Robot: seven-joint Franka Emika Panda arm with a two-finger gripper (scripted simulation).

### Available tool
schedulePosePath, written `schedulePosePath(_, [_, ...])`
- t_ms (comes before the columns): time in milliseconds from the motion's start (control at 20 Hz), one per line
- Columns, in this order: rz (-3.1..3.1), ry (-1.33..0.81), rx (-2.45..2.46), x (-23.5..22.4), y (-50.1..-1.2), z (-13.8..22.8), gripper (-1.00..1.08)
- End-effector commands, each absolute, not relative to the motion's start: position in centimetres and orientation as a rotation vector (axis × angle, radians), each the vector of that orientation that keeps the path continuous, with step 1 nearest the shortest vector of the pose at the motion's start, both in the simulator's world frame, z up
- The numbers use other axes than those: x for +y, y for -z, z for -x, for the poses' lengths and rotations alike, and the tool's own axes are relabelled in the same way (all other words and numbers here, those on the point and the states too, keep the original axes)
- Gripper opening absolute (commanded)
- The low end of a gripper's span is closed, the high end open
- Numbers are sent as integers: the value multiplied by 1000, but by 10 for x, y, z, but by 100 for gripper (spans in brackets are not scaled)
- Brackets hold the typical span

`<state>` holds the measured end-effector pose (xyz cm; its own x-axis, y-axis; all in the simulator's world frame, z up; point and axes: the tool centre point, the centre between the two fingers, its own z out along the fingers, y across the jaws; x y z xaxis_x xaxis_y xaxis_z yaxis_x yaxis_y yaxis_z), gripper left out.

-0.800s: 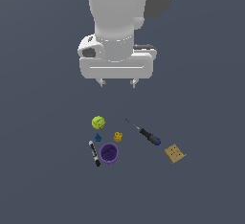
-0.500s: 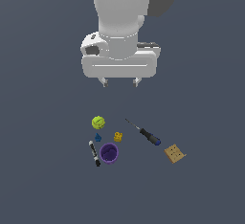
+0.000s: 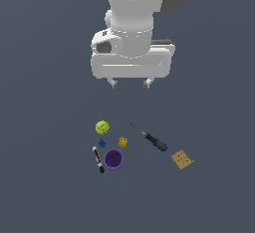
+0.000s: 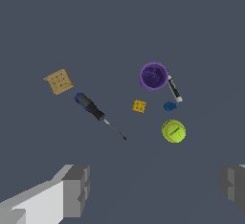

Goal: Pick up a designated object from a clutter of objects.

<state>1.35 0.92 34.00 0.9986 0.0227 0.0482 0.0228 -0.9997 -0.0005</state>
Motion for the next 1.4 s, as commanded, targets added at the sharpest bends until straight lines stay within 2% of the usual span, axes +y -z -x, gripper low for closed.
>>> schedulePosePath(0, [3139,75,-33,9,-338,-15,100])
schedulePosePath(550, [3134,58,50,4,-285,-36,100])
schedulePosePath(1350, [3122,12,297,-15,-119,-63,100])
